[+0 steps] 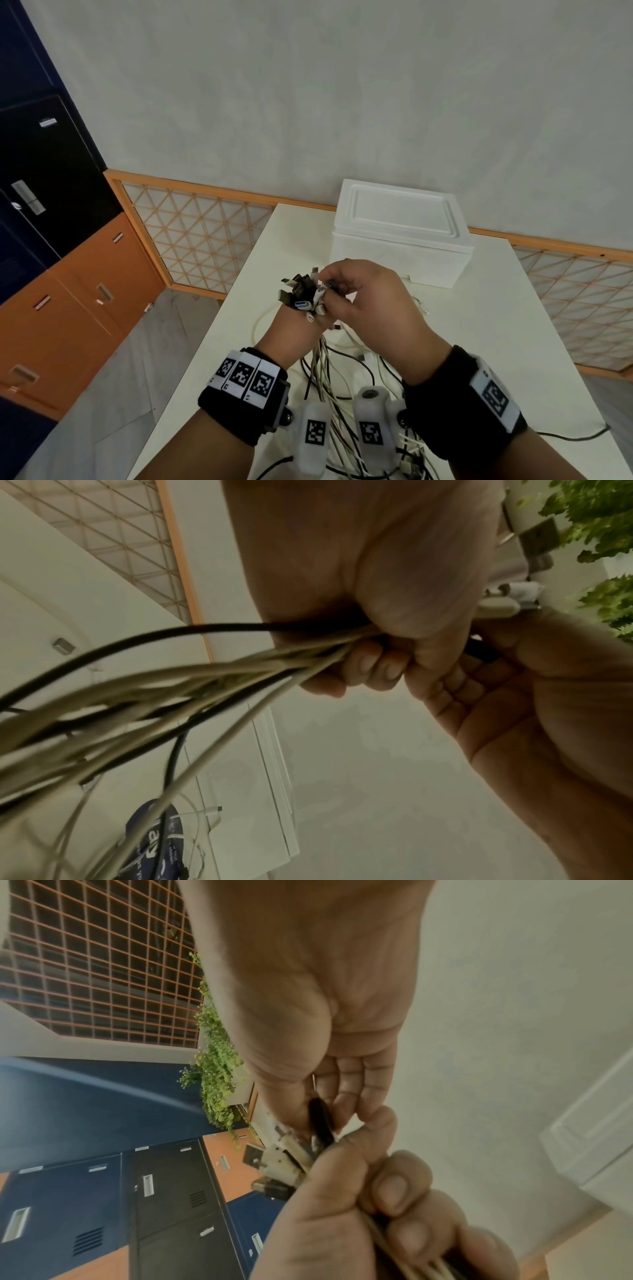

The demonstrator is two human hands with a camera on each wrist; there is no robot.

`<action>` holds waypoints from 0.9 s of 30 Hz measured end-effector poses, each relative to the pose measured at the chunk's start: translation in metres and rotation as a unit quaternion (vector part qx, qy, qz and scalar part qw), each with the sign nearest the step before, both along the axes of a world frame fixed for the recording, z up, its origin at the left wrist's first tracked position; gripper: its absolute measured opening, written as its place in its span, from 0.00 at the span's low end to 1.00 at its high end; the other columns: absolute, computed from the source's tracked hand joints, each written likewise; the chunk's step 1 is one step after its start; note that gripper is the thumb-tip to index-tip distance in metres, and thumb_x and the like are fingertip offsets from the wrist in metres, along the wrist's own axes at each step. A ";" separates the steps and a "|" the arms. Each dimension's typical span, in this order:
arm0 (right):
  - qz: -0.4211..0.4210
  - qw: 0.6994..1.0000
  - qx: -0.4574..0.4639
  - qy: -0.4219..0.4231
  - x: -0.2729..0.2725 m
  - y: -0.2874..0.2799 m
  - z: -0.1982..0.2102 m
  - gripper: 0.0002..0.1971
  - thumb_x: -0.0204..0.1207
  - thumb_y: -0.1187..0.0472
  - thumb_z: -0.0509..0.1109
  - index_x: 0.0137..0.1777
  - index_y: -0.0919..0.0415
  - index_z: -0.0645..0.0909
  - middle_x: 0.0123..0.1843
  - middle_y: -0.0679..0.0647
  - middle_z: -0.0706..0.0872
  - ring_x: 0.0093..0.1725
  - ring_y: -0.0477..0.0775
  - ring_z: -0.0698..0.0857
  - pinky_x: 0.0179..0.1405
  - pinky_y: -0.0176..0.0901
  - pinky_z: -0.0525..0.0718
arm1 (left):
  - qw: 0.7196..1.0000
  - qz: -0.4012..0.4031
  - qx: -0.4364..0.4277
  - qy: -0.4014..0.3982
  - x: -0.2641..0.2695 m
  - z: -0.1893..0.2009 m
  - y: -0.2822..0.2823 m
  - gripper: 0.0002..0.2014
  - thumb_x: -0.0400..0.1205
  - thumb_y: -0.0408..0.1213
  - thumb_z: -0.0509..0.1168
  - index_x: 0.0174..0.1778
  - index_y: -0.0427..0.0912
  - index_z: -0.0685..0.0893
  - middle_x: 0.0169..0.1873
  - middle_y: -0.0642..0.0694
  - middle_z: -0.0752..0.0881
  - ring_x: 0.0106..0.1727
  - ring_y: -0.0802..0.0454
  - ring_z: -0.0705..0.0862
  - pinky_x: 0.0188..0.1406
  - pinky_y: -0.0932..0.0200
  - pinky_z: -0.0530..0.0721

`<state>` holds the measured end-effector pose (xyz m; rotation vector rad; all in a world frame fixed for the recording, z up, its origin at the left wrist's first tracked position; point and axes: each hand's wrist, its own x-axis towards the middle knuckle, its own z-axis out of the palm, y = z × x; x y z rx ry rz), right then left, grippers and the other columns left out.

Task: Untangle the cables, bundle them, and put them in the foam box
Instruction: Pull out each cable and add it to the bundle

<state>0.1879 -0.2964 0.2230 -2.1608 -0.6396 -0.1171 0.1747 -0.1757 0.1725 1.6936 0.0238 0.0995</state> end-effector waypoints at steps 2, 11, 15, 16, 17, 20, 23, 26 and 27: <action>-0.009 1.000 0.024 -0.018 -0.001 0.001 -0.001 0.09 0.73 0.64 0.73 0.51 0.53 0.88 0.45 0.45 0.88 0.45 0.41 0.84 0.49 0.31 0.81 | 0.999 -0.020 -0.016 -0.037 0.001 0.001 0.000 0.11 0.73 0.28 0.63 0.29 0.47 0.72 0.22 0.54 0.77 0.24 0.67 0.78 0.28 0.75 0.74; 0.132 0.983 0.071 -0.104 0.009 0.006 -0.002 0.16 0.80 0.53 0.62 0.61 0.60 0.83 0.60 0.51 0.85 0.63 0.41 0.80 0.64 0.37 0.77 | 0.993 -0.107 0.045 0.012 -0.004 -0.004 -0.003 0.09 0.70 0.32 0.60 0.22 0.38 0.74 0.17 0.54 0.76 0.22 0.59 0.74 0.25 0.65 0.71; 0.189 0.978 0.070 -0.050 0.011 0.009 -0.004 0.16 0.79 0.53 0.64 0.57 0.62 0.87 0.53 0.53 0.90 0.55 0.42 0.86 0.56 0.40 0.83 | 0.979 -0.171 0.110 0.027 -0.005 0.000 -0.001 0.14 0.69 0.34 0.58 0.23 0.25 0.75 0.22 0.42 0.79 0.27 0.59 0.79 0.26 0.72 0.74; 0.176 0.979 0.077 -0.065 0.012 0.011 -0.006 0.14 0.78 0.54 0.67 0.53 0.62 0.88 0.48 0.53 0.91 0.50 0.43 0.87 0.51 0.42 0.84 | 0.980 -0.177 0.089 0.029 -0.006 0.002 -0.001 0.13 0.68 0.33 0.58 0.21 0.26 0.74 0.22 0.40 0.79 0.27 0.56 0.79 0.27 0.71 0.75; 0.159 0.980 0.087 -0.081 0.014 0.013 -0.009 0.12 0.77 0.56 0.69 0.49 0.62 0.89 0.44 0.53 0.91 0.46 0.44 0.88 0.47 0.44 0.85 | 0.982 -0.175 0.065 0.030 -0.008 0.004 -0.001 0.13 0.68 0.32 0.58 0.20 0.28 0.74 0.21 0.39 0.78 0.28 0.53 0.80 0.28 0.68 0.77; 0.112 0.982 0.101 -0.112 0.017 0.019 -0.017 0.06 0.73 0.58 0.74 0.42 0.60 0.90 0.39 0.49 0.91 0.42 0.42 0.87 0.43 0.44 0.85 | 0.986 -0.165 0.031 0.018 -0.008 0.005 0.000 0.13 0.71 0.31 0.59 0.22 0.28 0.76 0.22 0.36 0.79 0.29 0.49 0.80 0.31 0.63 0.79; 0.119 0.979 0.088 -0.143 0.018 0.023 -0.019 0.07 0.71 0.56 0.75 0.39 0.60 0.87 0.36 0.47 0.87 0.40 0.35 0.80 0.43 0.28 0.78 | 0.984 -0.155 0.081 0.017 -0.005 0.004 0.005 0.12 0.76 0.27 0.60 0.29 0.23 0.80 0.29 0.31 0.84 0.32 0.51 0.84 0.33 0.68 0.80; 0.131 0.980 0.062 -0.136 0.020 0.021 -0.014 0.11 0.72 0.51 0.72 0.46 0.59 0.84 0.39 0.42 0.80 0.42 0.31 0.77 0.45 0.22 0.73 | 0.978 -0.148 0.140 0.041 -0.001 0.003 0.006 0.14 0.75 0.29 0.59 0.22 0.33 0.76 0.23 0.39 0.81 0.27 0.58 0.81 0.31 0.66 0.79; 0.129 0.982 0.070 -0.116 0.023 0.018 -0.014 0.15 0.72 0.48 0.71 0.52 0.58 0.82 0.43 0.43 0.81 0.46 0.32 0.78 0.47 0.24 0.75 | 0.982 -0.136 0.126 0.043 0.001 0.002 0.005 0.14 0.75 0.31 0.59 0.22 0.37 0.74 0.20 0.43 0.78 0.24 0.57 0.78 0.30 0.63 0.77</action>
